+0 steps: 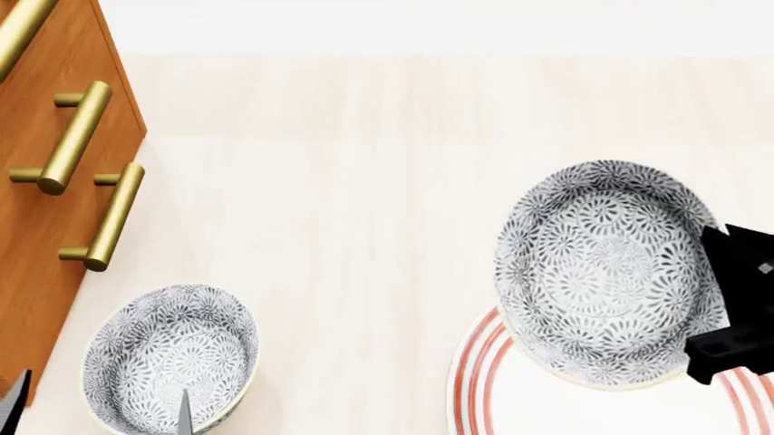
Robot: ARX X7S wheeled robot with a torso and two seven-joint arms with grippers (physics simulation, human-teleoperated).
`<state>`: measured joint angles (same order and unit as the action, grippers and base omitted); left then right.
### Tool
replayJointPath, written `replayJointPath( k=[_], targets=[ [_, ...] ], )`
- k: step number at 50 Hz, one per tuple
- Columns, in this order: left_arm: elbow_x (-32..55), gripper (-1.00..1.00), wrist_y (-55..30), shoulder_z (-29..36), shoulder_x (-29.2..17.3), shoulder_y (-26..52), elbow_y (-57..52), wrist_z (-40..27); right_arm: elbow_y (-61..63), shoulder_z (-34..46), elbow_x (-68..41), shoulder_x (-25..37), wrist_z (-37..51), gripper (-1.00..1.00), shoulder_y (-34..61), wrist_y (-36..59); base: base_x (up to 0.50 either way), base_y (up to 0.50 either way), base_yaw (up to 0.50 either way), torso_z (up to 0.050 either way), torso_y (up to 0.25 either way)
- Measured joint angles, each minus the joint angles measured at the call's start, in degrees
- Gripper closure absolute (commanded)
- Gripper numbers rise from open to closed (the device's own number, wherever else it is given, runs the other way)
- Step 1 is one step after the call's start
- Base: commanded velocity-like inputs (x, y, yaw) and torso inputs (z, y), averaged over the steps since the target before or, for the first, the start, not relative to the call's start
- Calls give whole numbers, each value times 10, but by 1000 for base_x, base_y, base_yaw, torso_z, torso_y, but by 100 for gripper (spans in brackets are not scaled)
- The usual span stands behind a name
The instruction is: Pick up the bowl and put it in the front on the plate.
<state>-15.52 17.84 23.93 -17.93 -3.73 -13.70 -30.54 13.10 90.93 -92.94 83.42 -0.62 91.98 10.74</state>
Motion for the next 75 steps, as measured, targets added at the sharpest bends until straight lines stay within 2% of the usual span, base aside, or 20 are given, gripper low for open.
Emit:
replayJointPath(
  k=[46,75],
  targets=[
    [9,-100,-11,14,-6,6,3,3,9,28,55,27,-55,100,-60,-17,0,0,0,0,1],
    [14,-100,-15,20,-10,8,6,1,-25,57,53,-4,-31,100,-104,-60,0,0,0,0,0]
  ],
)
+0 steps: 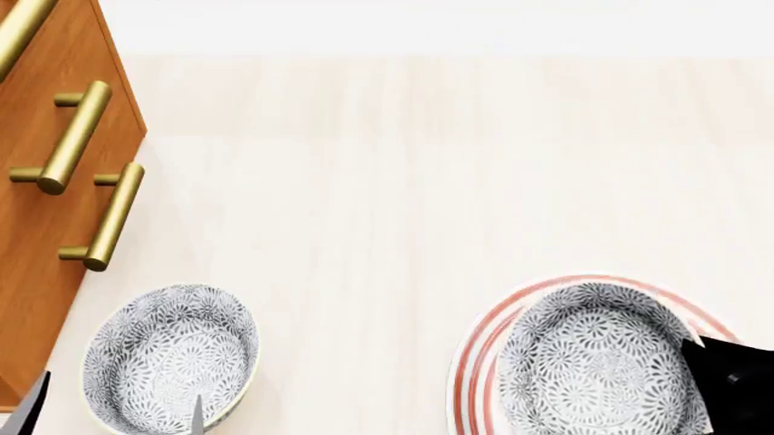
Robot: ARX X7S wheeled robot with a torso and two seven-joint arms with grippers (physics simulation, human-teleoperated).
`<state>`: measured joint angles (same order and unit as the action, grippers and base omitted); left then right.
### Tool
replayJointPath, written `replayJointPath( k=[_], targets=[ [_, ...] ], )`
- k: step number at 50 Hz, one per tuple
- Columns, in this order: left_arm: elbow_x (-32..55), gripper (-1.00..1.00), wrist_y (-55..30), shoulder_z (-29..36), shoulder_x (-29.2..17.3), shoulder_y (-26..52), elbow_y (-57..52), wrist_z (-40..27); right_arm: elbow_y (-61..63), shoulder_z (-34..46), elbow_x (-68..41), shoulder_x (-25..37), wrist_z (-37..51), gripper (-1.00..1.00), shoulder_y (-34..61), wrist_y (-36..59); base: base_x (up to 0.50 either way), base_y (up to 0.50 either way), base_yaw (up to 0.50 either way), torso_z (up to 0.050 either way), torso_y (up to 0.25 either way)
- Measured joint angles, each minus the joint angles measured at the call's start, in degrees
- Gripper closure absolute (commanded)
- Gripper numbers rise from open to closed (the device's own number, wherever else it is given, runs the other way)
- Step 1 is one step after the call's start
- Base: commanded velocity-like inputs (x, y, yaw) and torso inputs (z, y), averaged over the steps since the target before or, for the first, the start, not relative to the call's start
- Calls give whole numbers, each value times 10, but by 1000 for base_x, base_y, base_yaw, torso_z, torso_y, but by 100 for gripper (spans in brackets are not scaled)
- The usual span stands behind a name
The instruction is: Pick up the bowl and put it in the front on the plate.
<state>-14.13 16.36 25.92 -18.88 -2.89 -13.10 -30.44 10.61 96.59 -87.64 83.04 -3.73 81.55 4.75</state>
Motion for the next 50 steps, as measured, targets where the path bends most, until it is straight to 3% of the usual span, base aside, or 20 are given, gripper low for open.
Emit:
replayJointPath(
  k=[49,50],
  targets=[
    [21,-100,-7,8,-5,7,11,1,-72,27,11,-71,37,100,-43,-47,0,0,0,0,0],
    [21,-100,-7,8,-5,7,11,1,-73,27,13,-72,38,-100,-43,-48,0,0,0,0,0]
  ],
)
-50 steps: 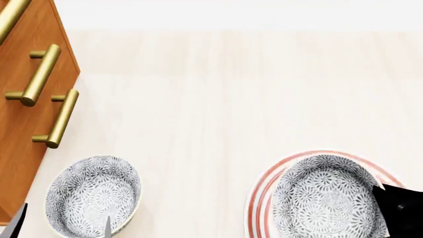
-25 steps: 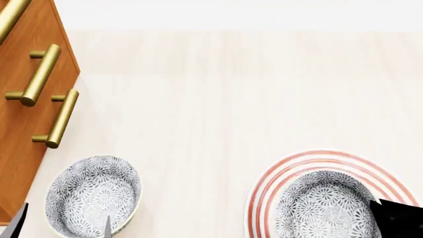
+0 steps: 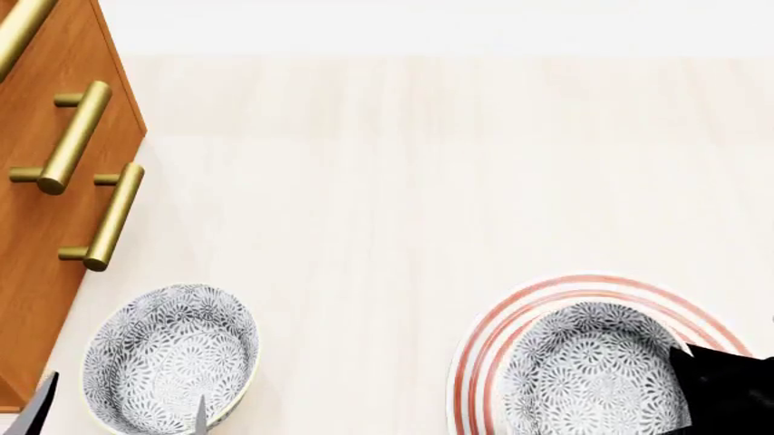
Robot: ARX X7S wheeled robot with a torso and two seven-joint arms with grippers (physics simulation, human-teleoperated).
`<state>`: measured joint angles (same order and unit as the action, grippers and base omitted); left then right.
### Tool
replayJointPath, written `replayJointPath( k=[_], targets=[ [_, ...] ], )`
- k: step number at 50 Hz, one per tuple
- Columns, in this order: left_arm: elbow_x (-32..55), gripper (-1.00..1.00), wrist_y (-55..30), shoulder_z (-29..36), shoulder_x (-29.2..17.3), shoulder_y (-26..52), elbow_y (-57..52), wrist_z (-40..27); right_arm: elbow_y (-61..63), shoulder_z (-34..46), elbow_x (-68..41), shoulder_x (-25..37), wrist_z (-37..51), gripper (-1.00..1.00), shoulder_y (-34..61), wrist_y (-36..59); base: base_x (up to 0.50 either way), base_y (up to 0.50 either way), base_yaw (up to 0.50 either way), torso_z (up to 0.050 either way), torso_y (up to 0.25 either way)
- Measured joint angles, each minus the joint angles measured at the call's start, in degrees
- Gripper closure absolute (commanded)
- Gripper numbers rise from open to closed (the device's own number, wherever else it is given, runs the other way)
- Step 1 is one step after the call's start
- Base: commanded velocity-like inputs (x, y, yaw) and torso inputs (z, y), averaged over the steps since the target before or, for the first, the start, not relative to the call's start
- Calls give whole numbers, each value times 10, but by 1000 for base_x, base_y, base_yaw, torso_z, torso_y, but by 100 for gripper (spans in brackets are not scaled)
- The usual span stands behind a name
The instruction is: Pick up the bowl and put it in the front on the plate.
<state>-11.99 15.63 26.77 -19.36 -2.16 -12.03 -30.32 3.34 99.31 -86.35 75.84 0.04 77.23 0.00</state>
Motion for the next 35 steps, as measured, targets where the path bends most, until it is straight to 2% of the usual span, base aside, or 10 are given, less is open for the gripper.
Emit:
replayJointPath(
  k=[13,35],
  targets=[
    [3,-100,0,3,-2,1,2,0,3,2,24,5,4,-100,1,13,0,0,0,0,0],
    [3,-100,-3,8,-5,1,-2,-1,17,-19,35,50,14,-100,40,64,0,0,0,0,0]
  ],
)
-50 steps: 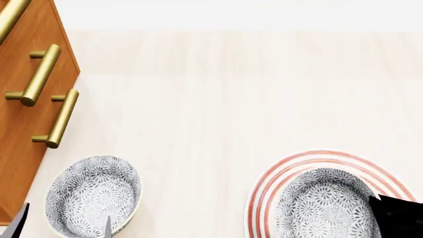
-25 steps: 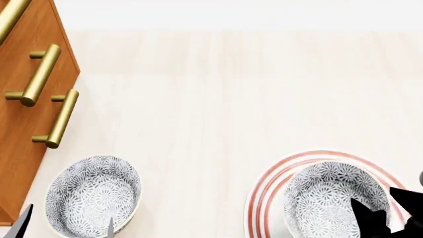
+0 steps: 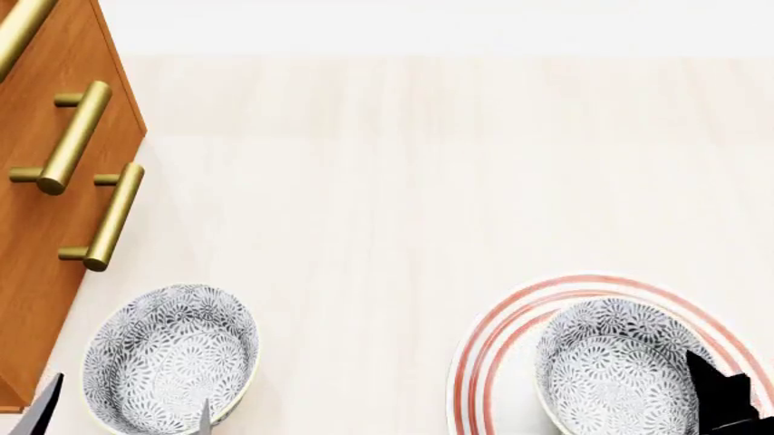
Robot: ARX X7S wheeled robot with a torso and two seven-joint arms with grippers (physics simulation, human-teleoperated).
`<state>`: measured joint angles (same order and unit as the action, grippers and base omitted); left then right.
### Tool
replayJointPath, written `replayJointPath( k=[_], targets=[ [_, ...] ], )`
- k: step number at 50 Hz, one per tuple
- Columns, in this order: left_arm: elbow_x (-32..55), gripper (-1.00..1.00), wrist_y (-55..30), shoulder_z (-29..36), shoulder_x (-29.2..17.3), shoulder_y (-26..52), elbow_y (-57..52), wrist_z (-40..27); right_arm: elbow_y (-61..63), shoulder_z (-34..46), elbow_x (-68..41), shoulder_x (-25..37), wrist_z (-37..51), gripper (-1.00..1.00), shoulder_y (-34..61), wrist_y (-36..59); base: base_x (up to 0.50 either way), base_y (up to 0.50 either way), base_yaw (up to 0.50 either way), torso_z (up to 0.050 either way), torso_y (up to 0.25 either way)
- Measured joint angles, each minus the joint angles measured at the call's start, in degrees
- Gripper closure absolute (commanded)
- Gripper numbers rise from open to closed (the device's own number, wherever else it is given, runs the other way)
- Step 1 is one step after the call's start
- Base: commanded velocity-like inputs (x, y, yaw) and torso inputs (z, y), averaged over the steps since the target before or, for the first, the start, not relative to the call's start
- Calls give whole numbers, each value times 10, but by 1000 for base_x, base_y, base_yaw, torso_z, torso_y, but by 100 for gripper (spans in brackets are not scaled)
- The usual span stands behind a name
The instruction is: Pick up the bowl and put it in the front on the plate.
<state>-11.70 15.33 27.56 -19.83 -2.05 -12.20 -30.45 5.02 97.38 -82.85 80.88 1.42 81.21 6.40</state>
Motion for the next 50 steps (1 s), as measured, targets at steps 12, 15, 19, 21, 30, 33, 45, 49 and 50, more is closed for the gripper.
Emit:
replayJointPath(
  k=[12,15,19,21,30,33,45,49,50],
  targets=[
    [2,-100,-5,-2,-2,1,-8,-2,29,-35,-17,48,-36,-100,39,-24,0,0,0,0,0],
    [3,-100,-6,-4,-3,2,-10,-3,38,-38,-34,60,-55,-100,44,-62,0,0,0,0,0],
    [5,-100,-11,-8,-4,3,-16,-4,48,-36,-62,72,-80,-100,42,-127,0,0,0,0,0],
    [7,-100,-14,-11,-6,4,-20,-5,53,-33,-84,76,-98,-100,38,-165,0,0,0,0,0],
    [15,-100,-44,-43,-16,8,-75,-11,87,-21,-173,86,-135,-100,22,-322,0,0,0,0,0],
    [19,-100,-59,-62,-22,9,-104,-14,102,-22,-207,81,-122,-100,20,-376,0,0,0,0,0],
    [37,-100,-114,-152,-49,9,-213,-34,175,-61,-297,78,-95,-100,-7,-559,0,0,0,0,0],
    [42,-100,-129,-182,-57,7,-246,-41,194,-187,-276,59,-76,-100,-127,-593,0,0,0,0,0],
    [43,-100,-132,-190,-59,6,-254,-43,198,-231,-269,54,-72,-100,-169,-600,0,0,0,0,0]
  ],
)
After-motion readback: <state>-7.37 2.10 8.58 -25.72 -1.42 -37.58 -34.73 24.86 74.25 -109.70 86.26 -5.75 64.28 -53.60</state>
